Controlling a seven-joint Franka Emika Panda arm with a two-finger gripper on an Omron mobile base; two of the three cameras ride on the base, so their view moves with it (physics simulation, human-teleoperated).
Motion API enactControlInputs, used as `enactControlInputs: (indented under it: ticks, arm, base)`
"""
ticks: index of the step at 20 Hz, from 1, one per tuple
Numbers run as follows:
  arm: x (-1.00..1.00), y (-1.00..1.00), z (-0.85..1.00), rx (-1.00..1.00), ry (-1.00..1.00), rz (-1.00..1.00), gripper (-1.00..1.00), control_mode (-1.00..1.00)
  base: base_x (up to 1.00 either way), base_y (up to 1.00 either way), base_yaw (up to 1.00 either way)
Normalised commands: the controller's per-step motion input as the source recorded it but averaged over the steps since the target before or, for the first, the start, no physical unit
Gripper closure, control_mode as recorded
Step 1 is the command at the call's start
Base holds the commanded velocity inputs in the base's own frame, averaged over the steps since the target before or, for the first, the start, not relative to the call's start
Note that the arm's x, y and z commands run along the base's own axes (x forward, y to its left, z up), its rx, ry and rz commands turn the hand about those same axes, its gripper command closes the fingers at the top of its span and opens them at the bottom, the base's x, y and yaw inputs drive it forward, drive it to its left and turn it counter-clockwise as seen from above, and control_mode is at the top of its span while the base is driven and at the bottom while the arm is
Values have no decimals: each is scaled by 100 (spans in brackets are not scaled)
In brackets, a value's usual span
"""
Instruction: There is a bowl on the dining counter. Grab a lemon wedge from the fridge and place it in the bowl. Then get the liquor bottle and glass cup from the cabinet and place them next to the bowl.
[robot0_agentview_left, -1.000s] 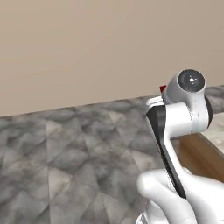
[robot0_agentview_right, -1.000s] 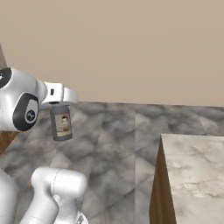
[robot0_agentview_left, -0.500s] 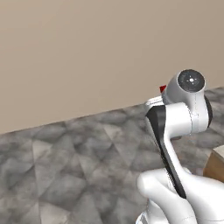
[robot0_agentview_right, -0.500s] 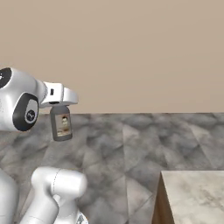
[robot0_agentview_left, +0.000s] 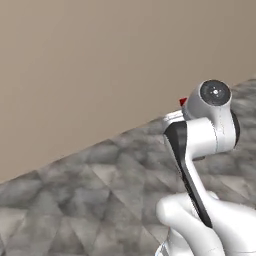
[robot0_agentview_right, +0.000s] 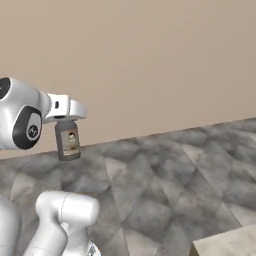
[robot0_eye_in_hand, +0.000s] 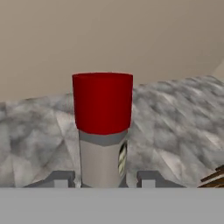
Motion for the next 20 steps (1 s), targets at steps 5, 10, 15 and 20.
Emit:
enactControlInputs:
  ticks: [5, 10, 15, 20]
  arm:
    - [0, 0, 0, 0, 0, 0, 100, 100]
    - [0, 0, 0, 0, 0, 0, 100, 100]
    - [0, 0, 0, 0, 0, 0, 100, 100]
    - [0, 0, 0, 0, 0, 0, 100, 100]
  base:
    - [42, 49, -79]
    - [29, 42, -83]
    - [28, 45, -81]
    - [32, 68, -70]
